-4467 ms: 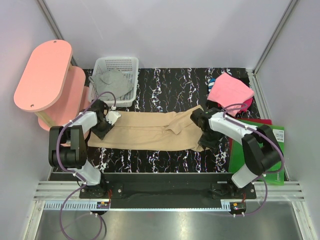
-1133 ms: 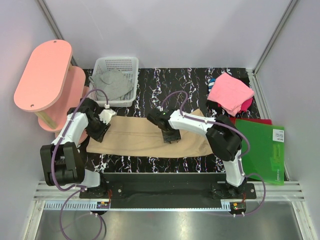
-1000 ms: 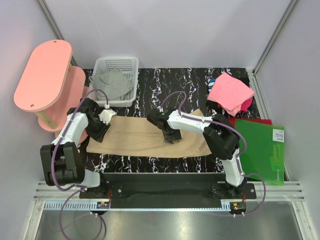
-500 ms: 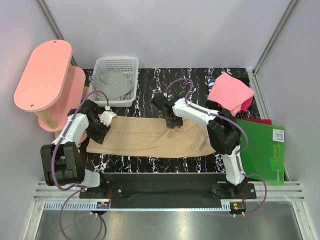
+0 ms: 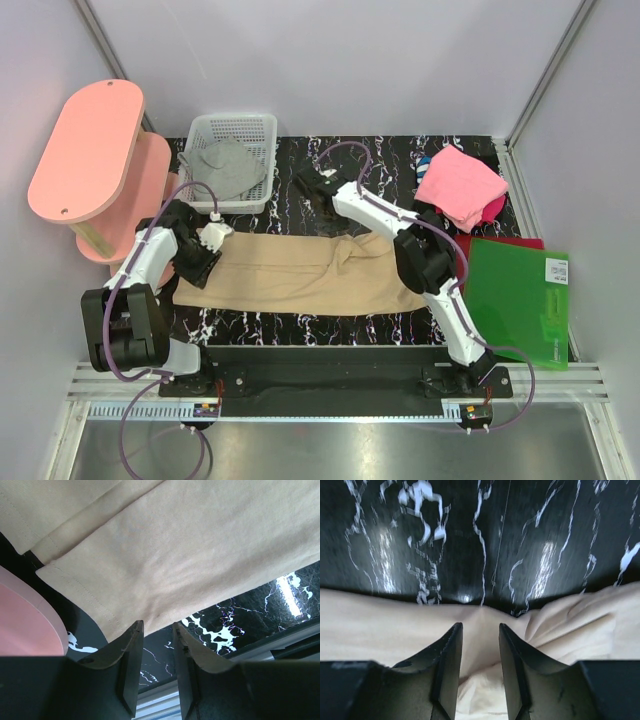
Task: Fold and stack the t-shirts
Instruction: Fold the other side of the tshirt into a rectangle, then rotate the tshirt 60 degrees
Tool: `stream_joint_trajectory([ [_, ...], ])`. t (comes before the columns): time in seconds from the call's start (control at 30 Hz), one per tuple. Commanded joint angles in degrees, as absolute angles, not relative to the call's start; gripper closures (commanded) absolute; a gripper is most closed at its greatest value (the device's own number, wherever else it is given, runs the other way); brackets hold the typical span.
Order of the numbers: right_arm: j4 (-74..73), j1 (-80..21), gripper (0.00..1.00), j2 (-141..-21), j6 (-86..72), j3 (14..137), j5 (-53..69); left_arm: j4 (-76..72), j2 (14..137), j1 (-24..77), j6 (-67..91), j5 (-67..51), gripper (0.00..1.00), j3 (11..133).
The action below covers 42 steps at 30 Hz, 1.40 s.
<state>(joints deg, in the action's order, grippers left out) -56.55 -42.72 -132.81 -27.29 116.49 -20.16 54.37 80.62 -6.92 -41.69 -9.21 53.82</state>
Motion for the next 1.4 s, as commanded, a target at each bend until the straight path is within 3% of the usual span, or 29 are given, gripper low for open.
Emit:
stream_joint_trajectory([
  [0.0,-57.39,-40.08,0.57,-133.94,-22.86,125.13,-21.18,53.7,79.63,-6.68,-42.36,-9.67,0.65,53.35],
  [0.27,-70.72,-37.71,0.57,-131.58,-27.22,136.15,-25.49,53.96,79.63,-6.24,-41.84,-9.67,0.65,53.88],
  [0.37,-73.66,-37.71,0.57,-125.18,-35.23,126.69,-24.97,53.96,80.51,-5.89,-41.13,-10.28,0.65,55.02],
  [0.4,-72.43,-37.62,0.57,-120.2,-36.9,116.91,-24.0,53.96,80.94,-5.63,-40.96,-10.63,0.65,55.28],
  [0.5,-62.43,-37.7,0.58,-111.05,-41.83,96.51,-20.04,53.96,81.91,-4.05,-39.91,-10.63,0.65,56.25],
  [0.6,-58.27,-37.09,0.61,-109.16,-45.17,87.13,-20.13,53.88,82.7,-1.76,-38.76,-10.37,0.65,56.69],
  [1.1,-57.92,-35.6,0.68,-114.87,-50.09,78.33,-19.69,45.54,88.42,1.05,-33.93,-2.3,0.67,57.66],
  [1.37,-55.37,-35.6,0.68,-115.4,-52.03,73.83,-18.54,45.61,96.58,2.98,-31.82,-2.2,0.67,67.14],
])
